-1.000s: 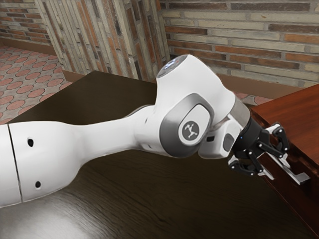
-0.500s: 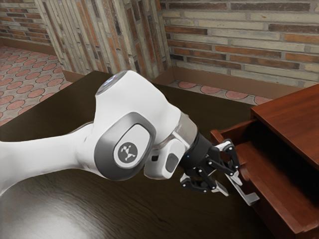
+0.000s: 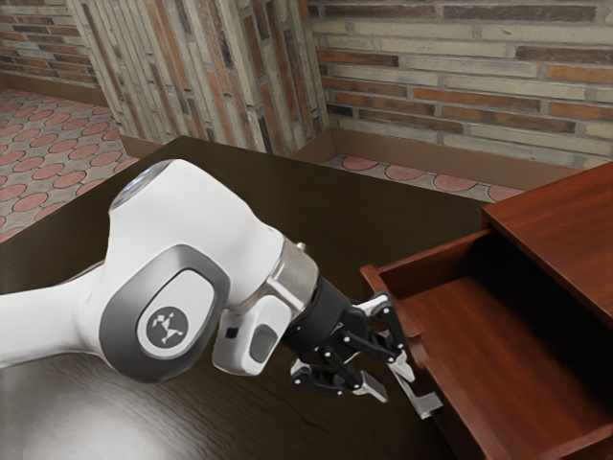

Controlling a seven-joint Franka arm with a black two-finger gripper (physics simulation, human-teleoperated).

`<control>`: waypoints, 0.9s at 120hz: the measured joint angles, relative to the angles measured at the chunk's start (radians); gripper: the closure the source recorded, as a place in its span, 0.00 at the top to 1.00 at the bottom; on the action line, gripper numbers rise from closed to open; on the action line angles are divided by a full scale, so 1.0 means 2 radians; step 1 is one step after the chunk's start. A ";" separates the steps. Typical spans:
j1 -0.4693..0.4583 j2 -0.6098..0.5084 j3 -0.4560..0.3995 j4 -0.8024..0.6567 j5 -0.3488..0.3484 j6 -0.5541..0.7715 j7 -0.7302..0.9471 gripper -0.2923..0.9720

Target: Pull the drawer handle with one arm to open the drawer

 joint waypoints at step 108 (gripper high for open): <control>0.097 0.165 0.073 0.428 0.201 -0.422 -0.259 0.72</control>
